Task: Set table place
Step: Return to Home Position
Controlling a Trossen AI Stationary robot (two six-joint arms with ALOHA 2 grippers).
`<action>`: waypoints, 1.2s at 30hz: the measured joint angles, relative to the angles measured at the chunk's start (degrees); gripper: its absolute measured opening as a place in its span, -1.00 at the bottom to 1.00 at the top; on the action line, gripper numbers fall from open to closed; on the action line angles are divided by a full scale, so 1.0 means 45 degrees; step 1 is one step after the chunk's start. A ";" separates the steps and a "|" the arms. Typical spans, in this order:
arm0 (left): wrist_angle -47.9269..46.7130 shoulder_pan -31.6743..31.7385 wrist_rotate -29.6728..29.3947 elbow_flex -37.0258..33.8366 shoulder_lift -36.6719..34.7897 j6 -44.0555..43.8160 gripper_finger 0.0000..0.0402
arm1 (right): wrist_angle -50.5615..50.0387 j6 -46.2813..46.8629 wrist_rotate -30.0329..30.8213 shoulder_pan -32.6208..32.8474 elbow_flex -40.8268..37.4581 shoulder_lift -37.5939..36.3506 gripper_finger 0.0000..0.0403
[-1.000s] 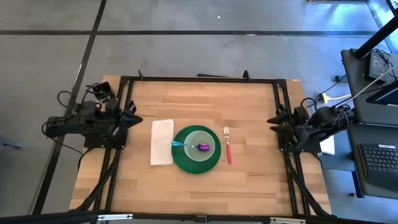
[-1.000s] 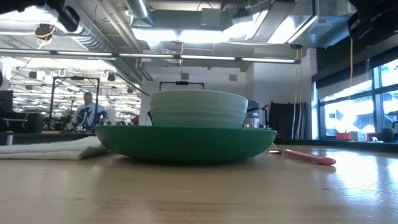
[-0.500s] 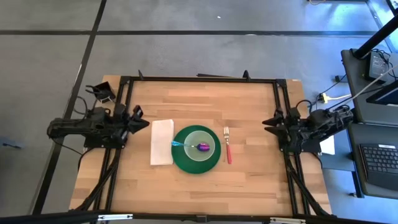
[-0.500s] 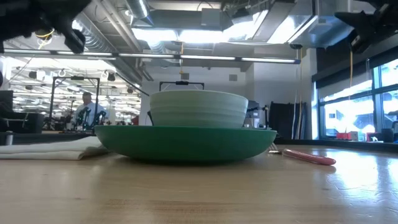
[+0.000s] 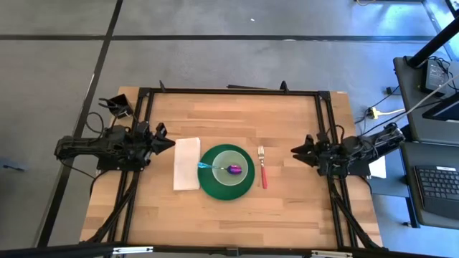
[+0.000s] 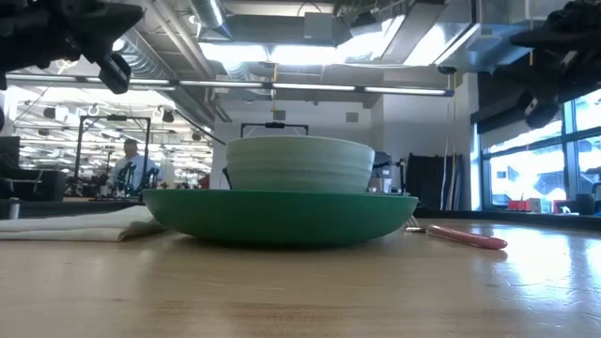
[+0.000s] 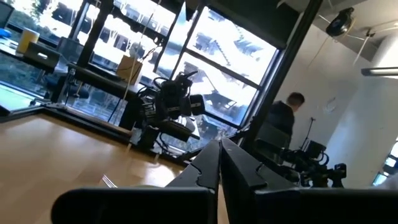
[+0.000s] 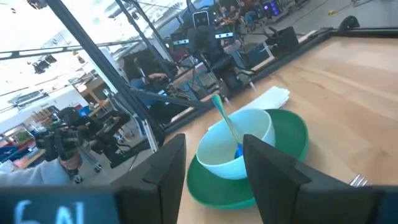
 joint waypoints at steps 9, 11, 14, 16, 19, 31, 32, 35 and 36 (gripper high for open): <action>-0.0170 0.0000 0.0024 0.0000 0.0000 0.0159 -0.99 | 0.1387 -0.0184 -0.0039 0.0000 -0.0964 0.0017 -0.20; -0.0011 0.0000 0.0027 -0.0168 0.0000 0.0184 -0.97 | 0.1649 -0.0535 -0.0029 0.0000 -0.1049 0.0015 -0.20; -0.0002 -0.0005 -0.0008 -0.0559 0.0005 -0.0368 -0.93 | 0.1650 -0.0578 -0.0024 0.0000 -0.1048 0.0015 -0.20; -0.0606 -0.0005 -0.0177 -0.0559 0.0000 -0.0782 -0.90 | 0.1649 -0.0656 -0.0027 0.0000 -0.1047 0.0019 -0.20; -0.1534 -0.0005 -0.0630 -0.0559 0.0000 -0.1645 -0.87 | 0.1649 -0.0967 -0.0020 0.0000 -0.1047 0.0019 -0.20; -0.1747 -0.0005 -0.0714 -0.0559 0.0000 -0.1765 -0.77 | 0.1644 -0.0923 -0.0019 0.0000 -0.1047 0.0024 -0.20; -0.1746 -0.0005 -0.0714 -0.0559 0.0000 -0.1763 -0.76 | 0.1644 -0.0923 -0.0020 0.0000 -0.1047 0.0024 -0.20; -0.1733 -0.0005 -0.0714 -0.0559 0.0000 -0.1758 -0.74 | 0.1644 -0.0932 -0.0019 0.0000 -0.1047 0.0024 -0.20; -0.1733 -0.0005 -0.0714 -0.0559 0.0000 -0.1758 -0.74 | 0.1644 -0.0923 -0.0019 0.0000 -0.1047 0.0024 -0.20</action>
